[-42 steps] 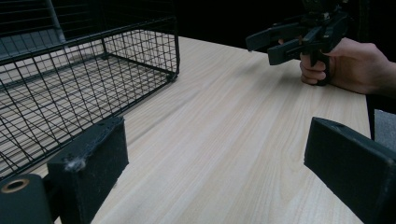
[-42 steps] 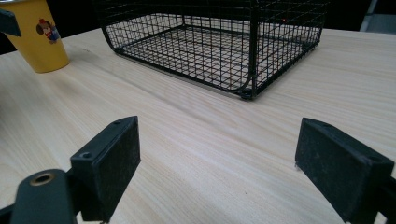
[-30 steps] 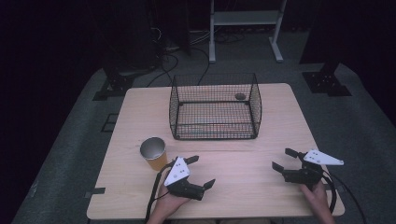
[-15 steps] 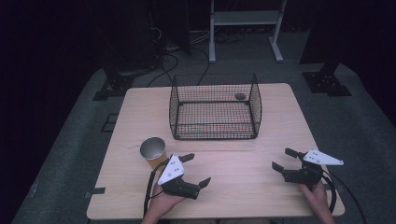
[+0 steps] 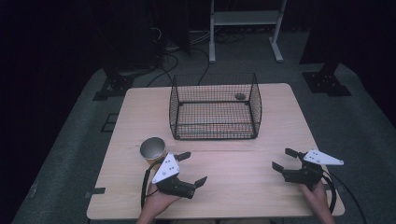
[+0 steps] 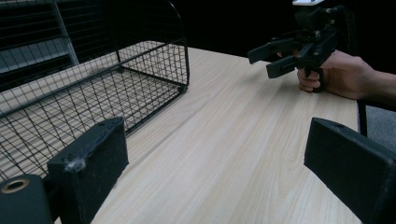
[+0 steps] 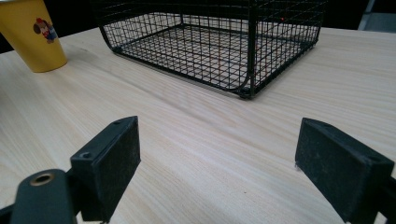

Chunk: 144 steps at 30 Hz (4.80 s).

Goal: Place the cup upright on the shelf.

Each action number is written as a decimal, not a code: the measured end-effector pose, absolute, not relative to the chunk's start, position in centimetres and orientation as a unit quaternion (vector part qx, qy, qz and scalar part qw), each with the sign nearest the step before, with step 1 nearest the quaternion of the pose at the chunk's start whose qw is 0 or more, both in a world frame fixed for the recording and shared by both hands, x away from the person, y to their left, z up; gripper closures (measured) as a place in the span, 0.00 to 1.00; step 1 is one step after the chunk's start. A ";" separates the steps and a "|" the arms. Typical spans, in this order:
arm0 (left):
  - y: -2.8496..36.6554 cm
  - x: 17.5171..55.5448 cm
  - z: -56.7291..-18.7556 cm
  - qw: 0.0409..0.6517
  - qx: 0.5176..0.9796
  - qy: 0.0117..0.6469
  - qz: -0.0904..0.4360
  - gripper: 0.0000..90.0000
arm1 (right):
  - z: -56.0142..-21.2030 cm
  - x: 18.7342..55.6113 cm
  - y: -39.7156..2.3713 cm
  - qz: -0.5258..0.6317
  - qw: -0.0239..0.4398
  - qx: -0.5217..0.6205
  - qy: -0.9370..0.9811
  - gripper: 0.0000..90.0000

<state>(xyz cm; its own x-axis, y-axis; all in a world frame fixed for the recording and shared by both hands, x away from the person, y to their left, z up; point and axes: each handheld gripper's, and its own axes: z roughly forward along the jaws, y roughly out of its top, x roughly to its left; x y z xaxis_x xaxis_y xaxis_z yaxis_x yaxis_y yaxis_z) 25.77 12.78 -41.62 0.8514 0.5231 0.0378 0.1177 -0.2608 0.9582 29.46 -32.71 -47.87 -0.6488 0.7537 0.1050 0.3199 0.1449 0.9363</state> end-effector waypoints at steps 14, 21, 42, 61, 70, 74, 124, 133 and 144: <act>14.7 25.5 -39.9 0.566 0.774 0.210 0.190 0.06 | -47.9 29.5 -32.7 0.541 0.200 0.369 0.729 0.14; 15.5 25.4 -39.3 0.563 0.773 0.212 0.200 0.06 | -47.9 29.5 -32.8 0.542 0.199 0.370 0.728 0.14; 18.8 25.0 -37.7 0.568 0.753 0.234 0.237 0.04 | -47.9 29.5 -32.8 0.542 0.198 0.375 0.725 0.14; 22.3 26.1 -38.6 0.558 0.728 0.288 0.277 0.00 | -47.9 29.5 -32.9 0.543 0.197 0.376 0.725 0.14; 23.6 26.7 -39.8 0.549 0.725 0.306 0.282 0.00 | -47.9 29.5 -32.8 0.542 0.198 0.375 0.725 0.14; 24.1 27.0 -40.4 0.544 0.723 0.317 0.284 0.00 | -47.9 29.5 -32.8 0.542 0.198 0.376 0.725 0.14; 23.7 30.6 -44.5 0.485 0.752 0.368 0.253 0.00 | -47.9 29.5 -32.7 0.537 0.201 0.372 0.730 0.14; 23.7 30.9 -45.1 0.490 0.751 0.369 0.243 0.14 | -47.9 29.5 -32.6 0.536 0.202 0.371 0.731 0.14; 23.7 30.3 -44.7 0.491 0.752 0.361 0.251 0.16 | -47.9 29.5 -32.6 0.535 0.203 0.369 0.732 0.14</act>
